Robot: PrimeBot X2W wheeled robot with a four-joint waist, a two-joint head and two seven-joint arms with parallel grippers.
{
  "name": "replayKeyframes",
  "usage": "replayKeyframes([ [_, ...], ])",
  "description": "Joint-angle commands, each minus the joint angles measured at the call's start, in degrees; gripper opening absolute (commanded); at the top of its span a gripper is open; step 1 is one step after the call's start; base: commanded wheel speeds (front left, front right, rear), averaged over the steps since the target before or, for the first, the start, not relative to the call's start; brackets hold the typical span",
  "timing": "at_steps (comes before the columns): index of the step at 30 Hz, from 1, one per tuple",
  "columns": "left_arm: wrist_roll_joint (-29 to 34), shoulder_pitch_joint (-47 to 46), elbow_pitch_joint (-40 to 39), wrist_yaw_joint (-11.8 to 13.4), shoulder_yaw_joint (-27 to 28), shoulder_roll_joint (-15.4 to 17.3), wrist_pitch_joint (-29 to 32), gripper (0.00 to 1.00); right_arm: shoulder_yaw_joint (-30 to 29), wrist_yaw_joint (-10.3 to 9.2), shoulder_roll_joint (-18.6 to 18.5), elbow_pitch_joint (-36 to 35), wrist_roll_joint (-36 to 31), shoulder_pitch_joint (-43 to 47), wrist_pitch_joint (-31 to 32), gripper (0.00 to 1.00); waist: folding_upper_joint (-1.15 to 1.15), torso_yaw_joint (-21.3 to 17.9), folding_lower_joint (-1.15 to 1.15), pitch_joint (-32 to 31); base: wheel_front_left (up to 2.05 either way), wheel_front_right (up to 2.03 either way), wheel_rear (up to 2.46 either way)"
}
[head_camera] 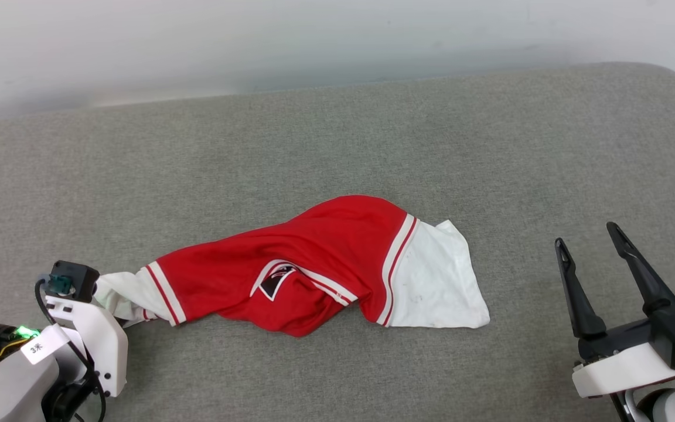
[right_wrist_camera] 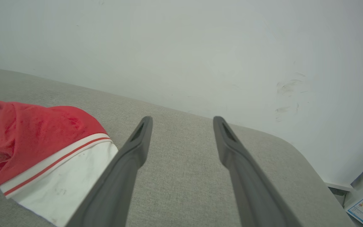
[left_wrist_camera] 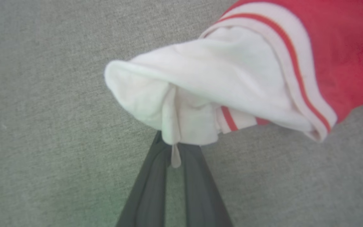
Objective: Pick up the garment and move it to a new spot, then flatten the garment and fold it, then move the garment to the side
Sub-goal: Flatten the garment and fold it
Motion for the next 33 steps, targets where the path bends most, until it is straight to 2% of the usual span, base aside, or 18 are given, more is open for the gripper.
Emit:
replayKeyframes([
  [1,-0.37,2.38,0.78,0.48,-0.33,-0.46,-0.16,0.16,-0.02,-0.04,-0.07,0.06,0.06,0.83,-0.12,1.00,0.00,0.33,0.00,-0.34,0.00,0.00,0.00],
  [2,0.16,1.84,0.60,0.97,0.04,-0.25,-1.13,1.00,-0.02,-0.04,-0.08,0.08,0.01,1.00,-0.12,1.00,0.00,0.51,0.00,-0.54,0.00,0.00,0.00],
  [8,1.79,-2.98,-2.92,2.33,2.20,2.67,-3.73,1.00,-0.11,-0.04,0.22,0.13,-0.20,1.88,-0.12,1.00,0.00,1.82,0.00,-2.05,0.00,0.00,0.00],
  [12,4.47,-7.11,-7.73,3.28,2.36,6.08,-1.98,1.00,-0.22,-0.04,0.52,-0.10,-0.23,2.35,-0.12,1.00,0.00,2.51,0.00,-2.68,0.00,0.00,0.00],
  [16,5.32,-10.81,-14.15,3.10,2.40,7.90,2.12,1.00,-0.13,-0.04,0.68,-0.45,-0.28,2.32,-0.12,1.00,0.00,2.95,0.00,-2.83,0.00,0.00,0.00],
  [24,2.64,-14.80,-22.23,-0.78,-1.64,6.50,17.94,1.00,1.40,-0.04,-0.18,-0.85,-0.34,0.48,-0.12,1.00,0.00,1.94,0.00,-1.65,0.00,0.00,0.00],
  [33,1.74,-15.79,-21.89,-3.97,-6.20,4.84,28.23,1.00,2.08,-0.04,-0.84,-1.17,-0.30,-1.28,-0.12,1.00,0.00,-0.34,0.00,1.09,0.00,0.00,0.00],
])
